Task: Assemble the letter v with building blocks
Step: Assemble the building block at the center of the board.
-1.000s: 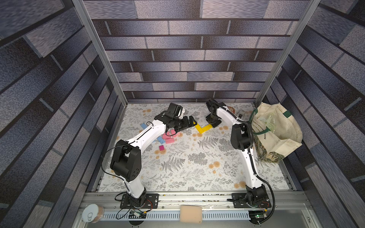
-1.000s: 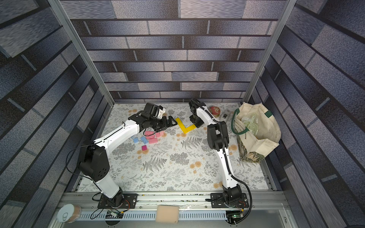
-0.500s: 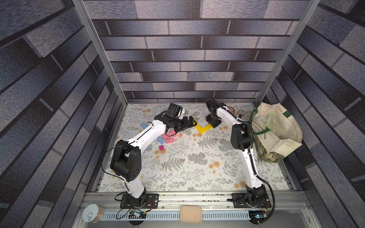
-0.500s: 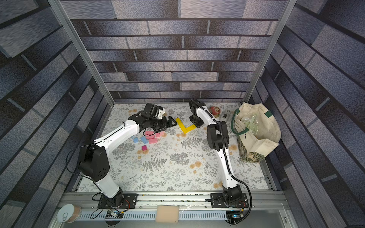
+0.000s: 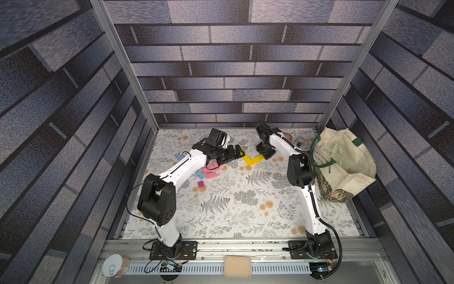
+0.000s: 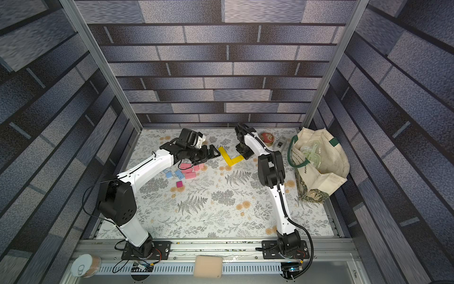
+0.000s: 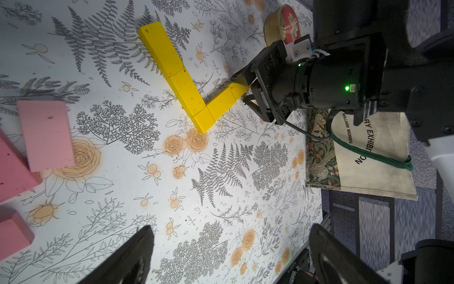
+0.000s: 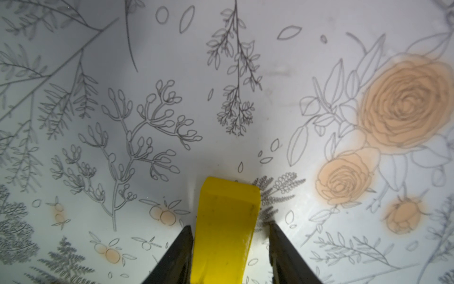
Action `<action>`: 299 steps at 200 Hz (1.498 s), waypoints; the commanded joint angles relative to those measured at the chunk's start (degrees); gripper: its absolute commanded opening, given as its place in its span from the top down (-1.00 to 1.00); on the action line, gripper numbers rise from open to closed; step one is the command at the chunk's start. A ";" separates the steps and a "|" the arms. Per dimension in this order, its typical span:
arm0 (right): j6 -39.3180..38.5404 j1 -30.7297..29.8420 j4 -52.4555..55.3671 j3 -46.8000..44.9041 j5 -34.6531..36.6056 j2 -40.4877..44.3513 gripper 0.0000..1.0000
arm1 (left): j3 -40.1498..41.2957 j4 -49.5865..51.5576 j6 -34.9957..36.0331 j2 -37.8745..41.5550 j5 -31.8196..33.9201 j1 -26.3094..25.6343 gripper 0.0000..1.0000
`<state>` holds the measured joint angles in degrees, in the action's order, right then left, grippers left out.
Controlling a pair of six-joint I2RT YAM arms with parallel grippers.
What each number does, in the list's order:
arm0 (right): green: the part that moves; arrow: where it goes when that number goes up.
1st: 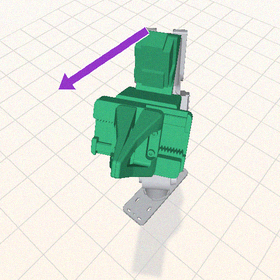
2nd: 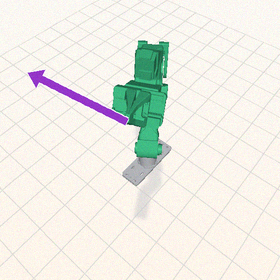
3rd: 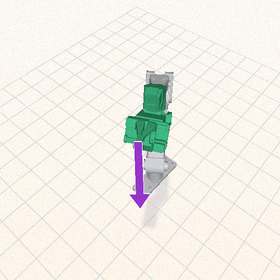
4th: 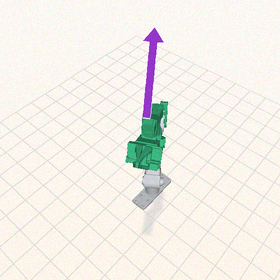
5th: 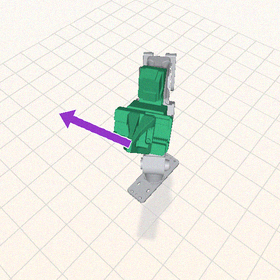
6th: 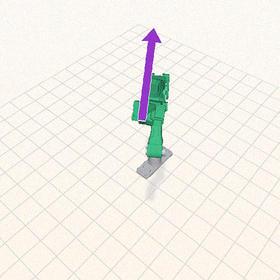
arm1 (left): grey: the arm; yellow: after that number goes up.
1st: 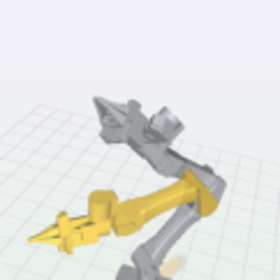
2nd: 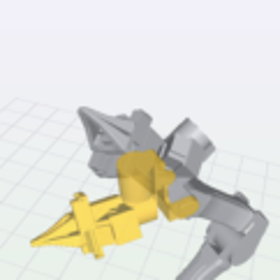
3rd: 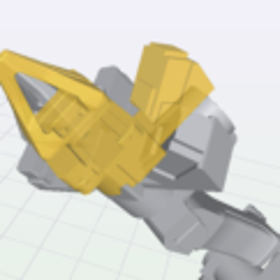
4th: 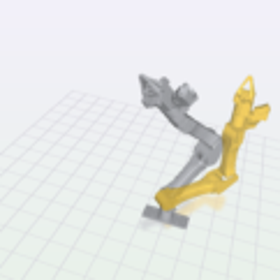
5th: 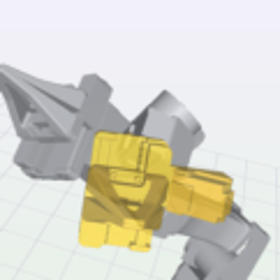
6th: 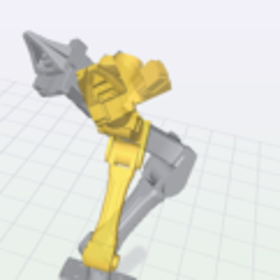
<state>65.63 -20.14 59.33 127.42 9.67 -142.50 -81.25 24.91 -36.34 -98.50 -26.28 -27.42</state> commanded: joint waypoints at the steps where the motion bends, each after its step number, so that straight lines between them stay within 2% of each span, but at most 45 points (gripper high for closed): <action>1: -0.57 -0.40 1.67 -0.83 0.86 2.44 -0.02 | -1.36 0.75 1.36 -0.20 0.79 -0.35 -0.99; 46: -0.50 -0.41 1.45 -0.85 0.53 2.25 0.04 | -1.34 0.74 1.36 -0.19 0.79 -0.31 -0.99; 128: -0.12 -0.38 0.36 -0.94 -0.97 1.96 0.00 | -1.36 0.86 1.55 -0.13 0.79 -0.35 -0.99; 167: 2.11 -0.41 -2.48 -3.45 -3.28 2.83 0.02 | -1.36 0.93 1.53 -0.03 0.79 -0.35 -0.99; 223: 2.44 -0.43 -2.38 -3.84 -3.09 3.18 0.04 | -1.37 0.98 1.55 0.09 0.79 -0.35 -0.99; 264: -1.83 -0.36 -1.47 -0.99 -1.55 3.69 -0.03 | -1.36 0.94 1.62 0.01 0.86 -0.36 -0.99; 299: -3.54 -0.17 -0.77 0.02 -1.13 5.33 -0.24 | -1.43 0.93 1.71 -0.28 0.79 -0.43 -0.99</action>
<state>64.16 -20.14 56.60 125.23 7.49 -140.86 -81.28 24.91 -36.16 -98.54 -26.28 -27.42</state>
